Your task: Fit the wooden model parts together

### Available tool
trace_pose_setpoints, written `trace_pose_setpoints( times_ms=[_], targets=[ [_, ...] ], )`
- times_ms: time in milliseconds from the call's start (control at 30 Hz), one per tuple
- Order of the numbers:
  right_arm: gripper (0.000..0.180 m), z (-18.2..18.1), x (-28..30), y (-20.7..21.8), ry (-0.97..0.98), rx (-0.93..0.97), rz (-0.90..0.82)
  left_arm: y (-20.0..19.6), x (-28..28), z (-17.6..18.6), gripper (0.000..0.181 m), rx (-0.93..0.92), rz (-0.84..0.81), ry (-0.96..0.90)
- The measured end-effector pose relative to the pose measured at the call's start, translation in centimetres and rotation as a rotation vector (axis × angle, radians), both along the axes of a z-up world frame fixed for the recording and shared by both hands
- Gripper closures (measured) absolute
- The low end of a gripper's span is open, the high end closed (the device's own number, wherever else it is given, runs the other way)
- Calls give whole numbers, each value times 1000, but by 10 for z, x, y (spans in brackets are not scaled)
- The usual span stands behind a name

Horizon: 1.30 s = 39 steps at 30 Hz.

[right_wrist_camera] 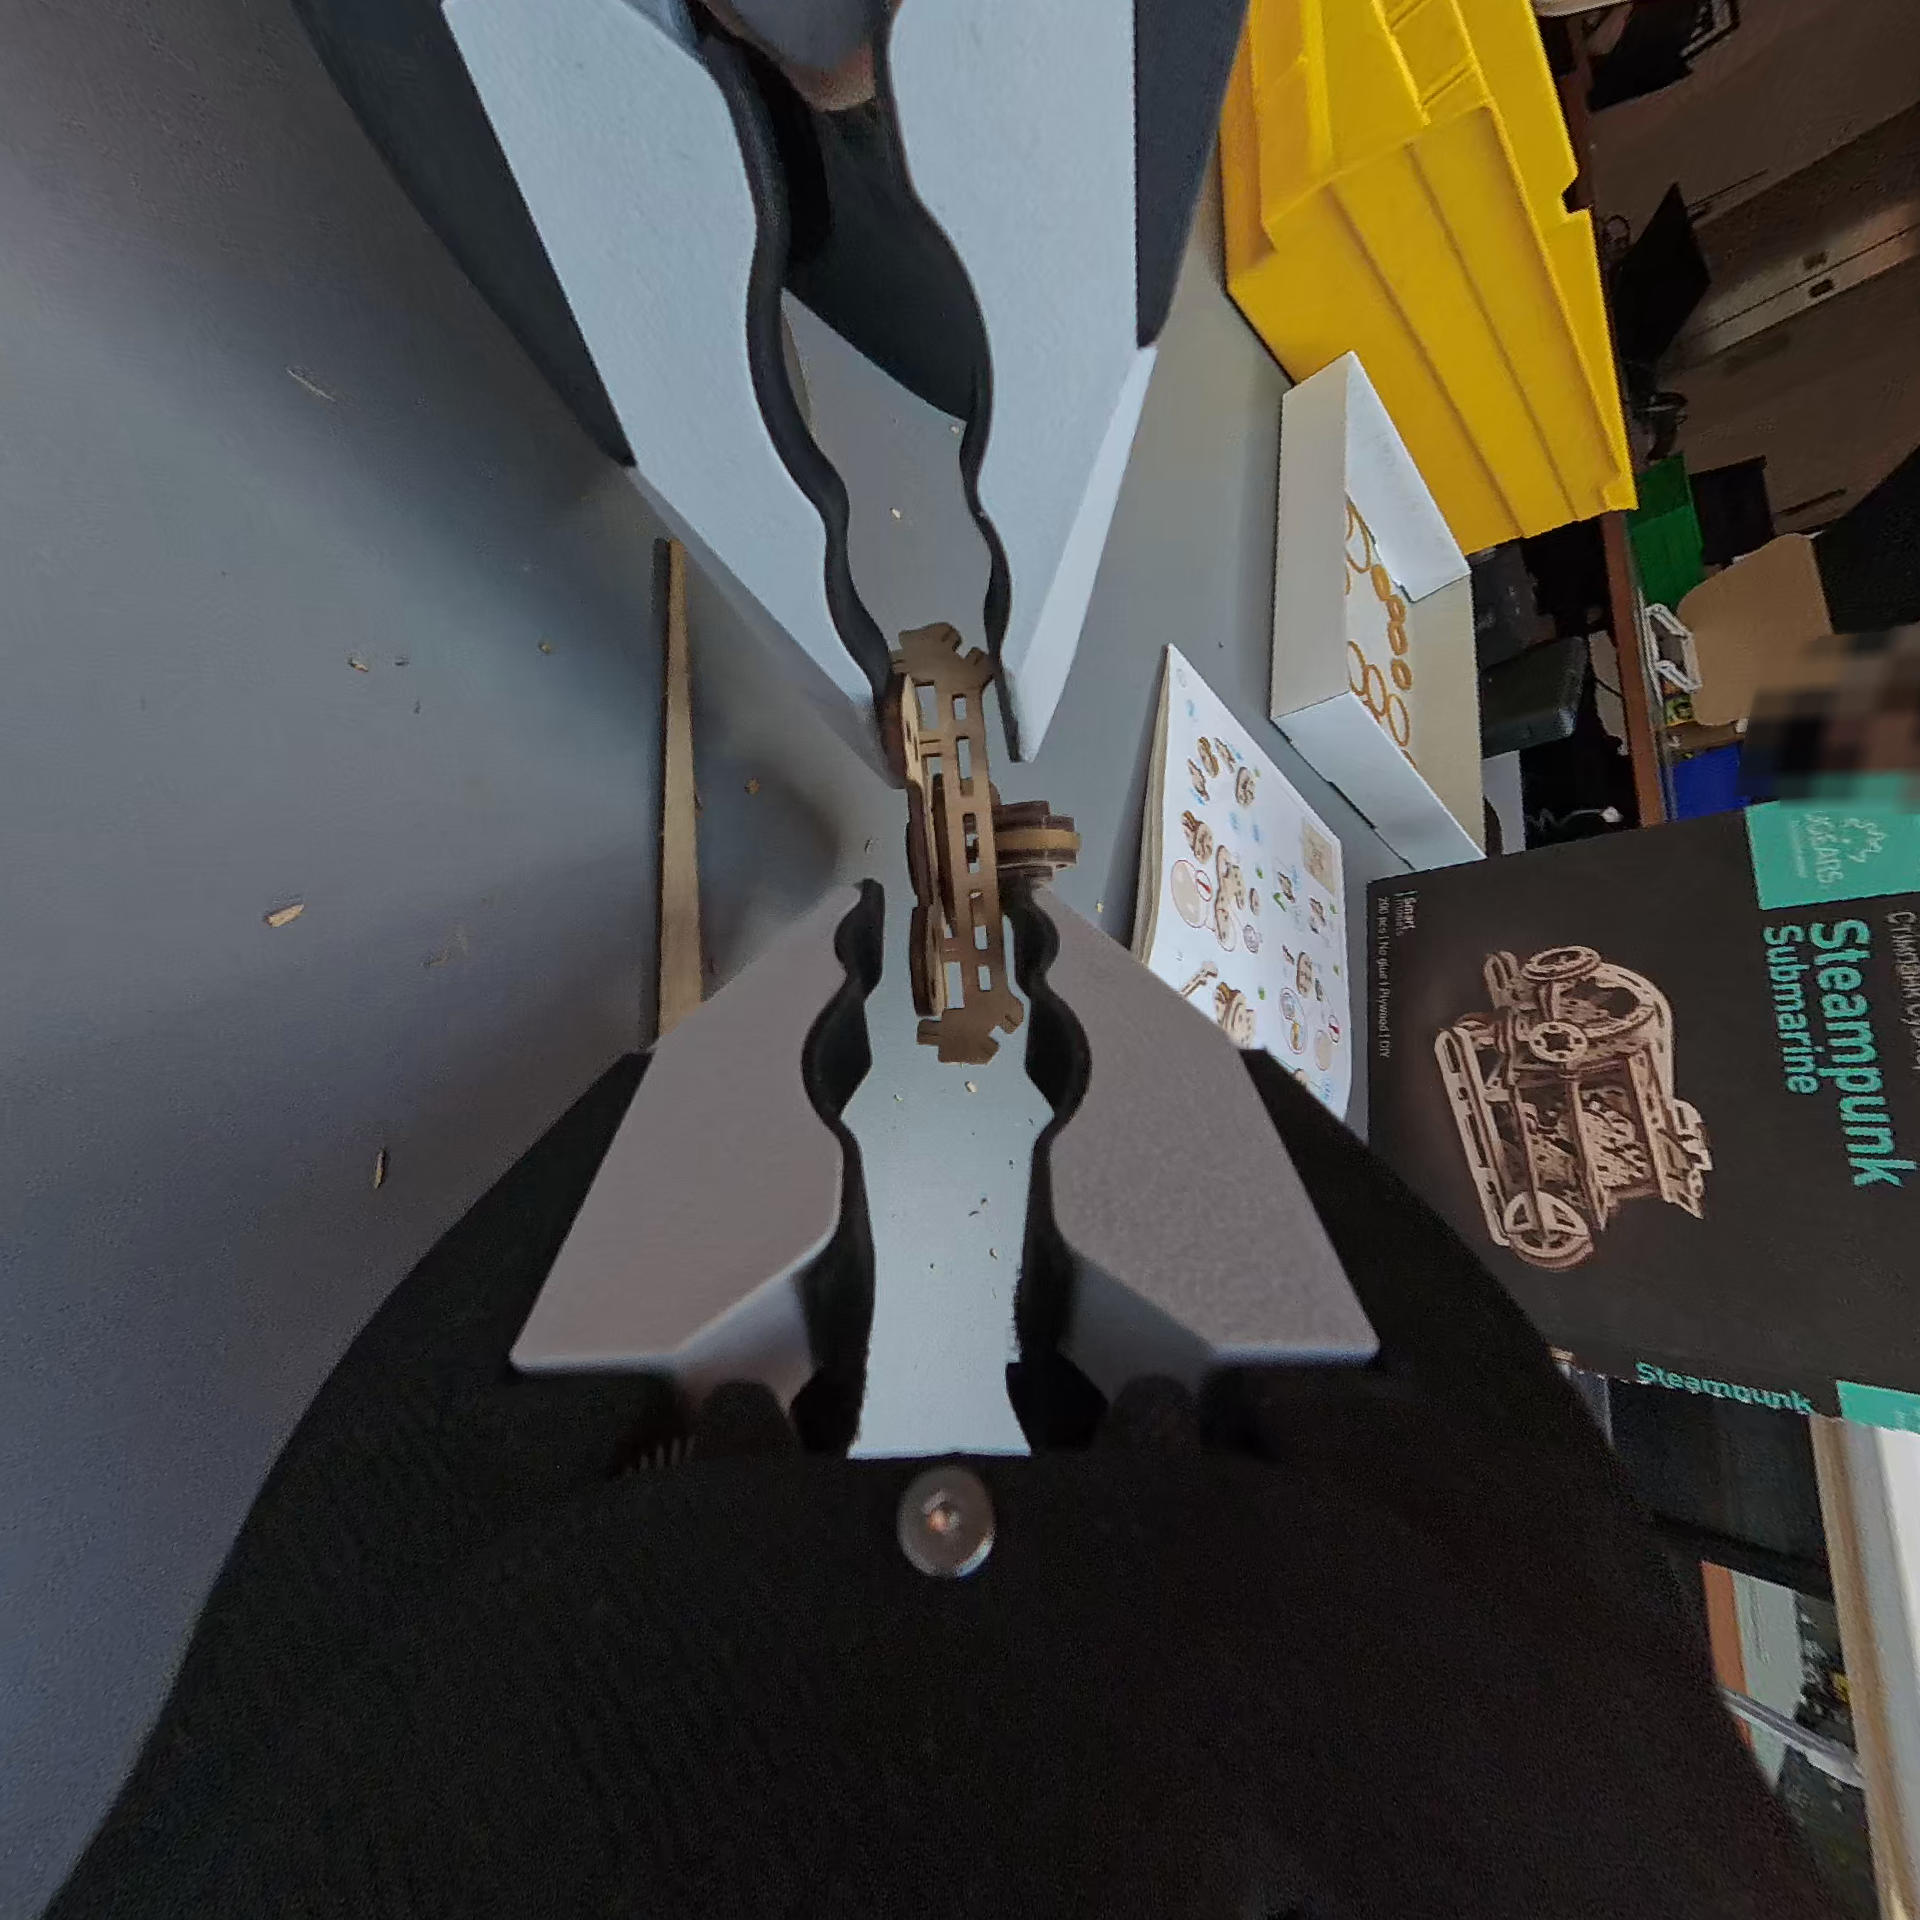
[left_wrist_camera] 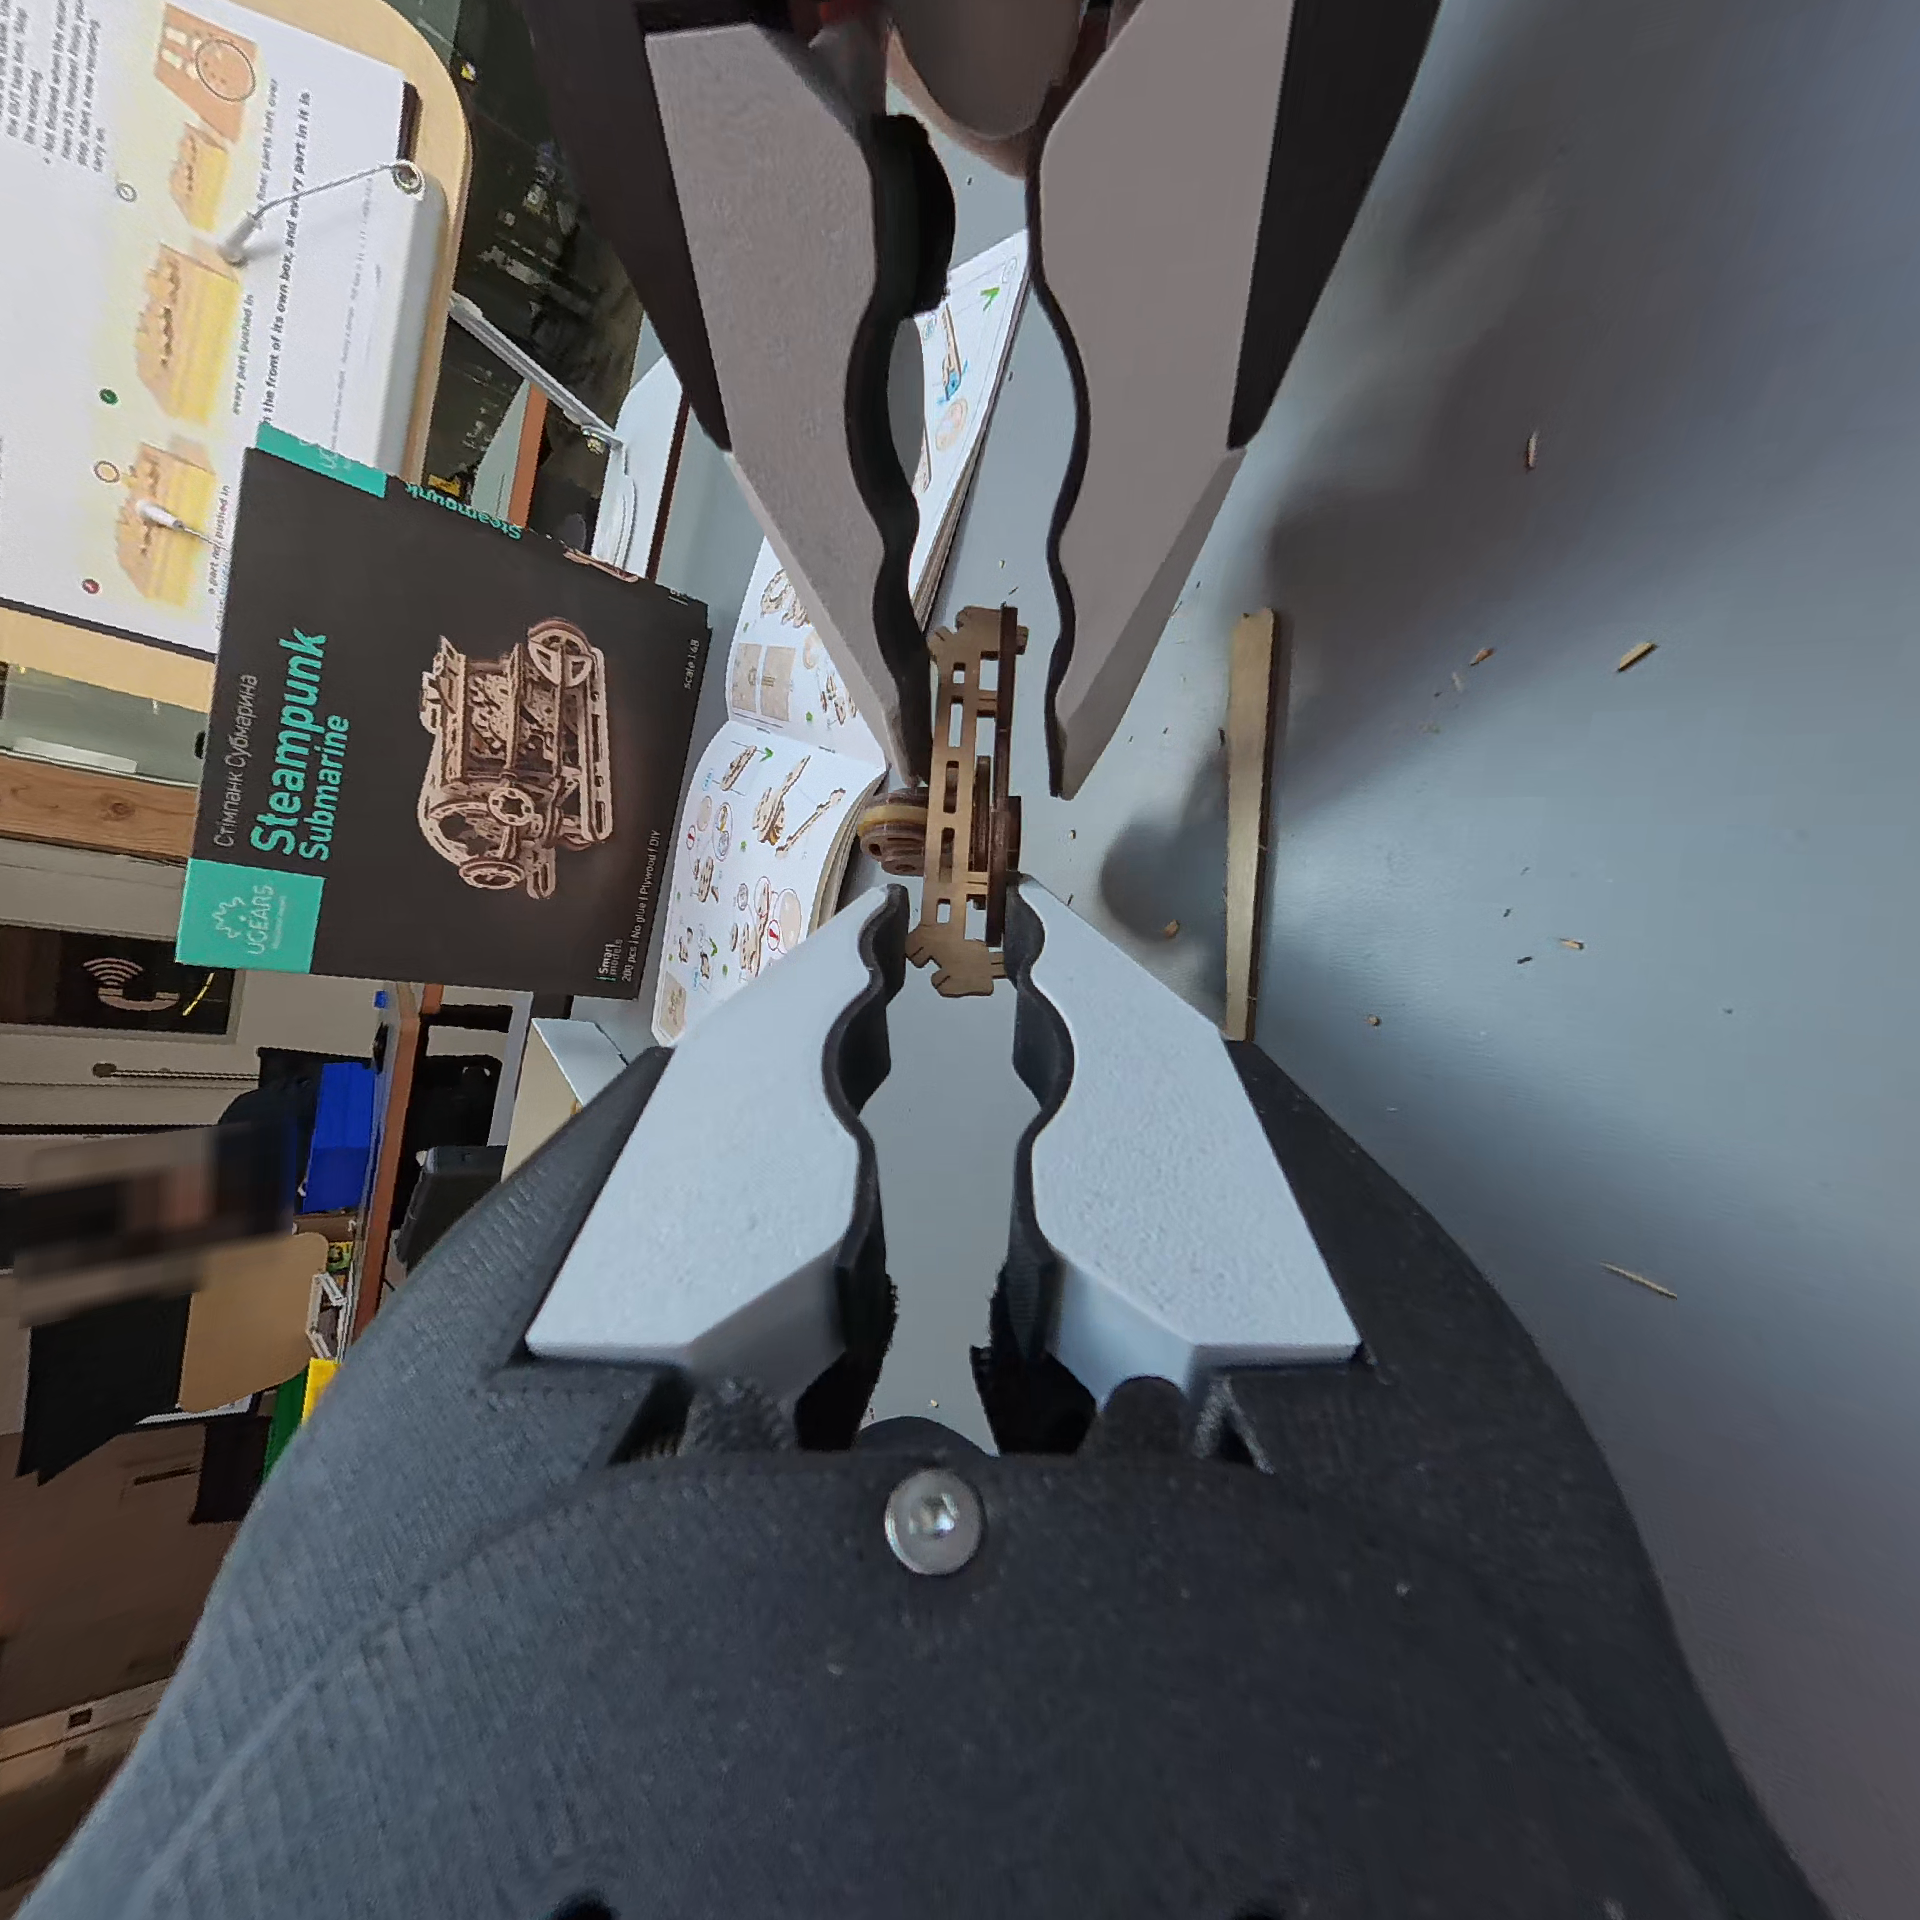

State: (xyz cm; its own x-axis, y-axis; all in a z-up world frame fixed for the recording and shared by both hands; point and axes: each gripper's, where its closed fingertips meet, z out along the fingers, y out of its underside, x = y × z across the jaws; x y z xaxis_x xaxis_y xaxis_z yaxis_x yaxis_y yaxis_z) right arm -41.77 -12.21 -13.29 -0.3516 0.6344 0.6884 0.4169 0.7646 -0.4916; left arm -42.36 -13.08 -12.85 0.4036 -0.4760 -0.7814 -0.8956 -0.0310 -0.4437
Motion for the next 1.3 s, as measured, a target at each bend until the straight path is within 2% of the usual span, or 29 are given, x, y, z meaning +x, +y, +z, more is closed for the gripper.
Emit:
trace_pose_setpoints(
  times_ms=[233,467,567,1300],
  targets=[
    [154,9,1,8,27,22,-56,3,-6,-2,164,-10,27,21],
    [151,9,-6,-10,39,114,19,3,1,-2,164,-28,16,13],
    [164,3,-6,-8,15,122,20,2,8,0,165,-31,0,-10],
    [166,3,-5,-3,12,48,-42,3,6,3,164,28,2,-36]
  ],
)
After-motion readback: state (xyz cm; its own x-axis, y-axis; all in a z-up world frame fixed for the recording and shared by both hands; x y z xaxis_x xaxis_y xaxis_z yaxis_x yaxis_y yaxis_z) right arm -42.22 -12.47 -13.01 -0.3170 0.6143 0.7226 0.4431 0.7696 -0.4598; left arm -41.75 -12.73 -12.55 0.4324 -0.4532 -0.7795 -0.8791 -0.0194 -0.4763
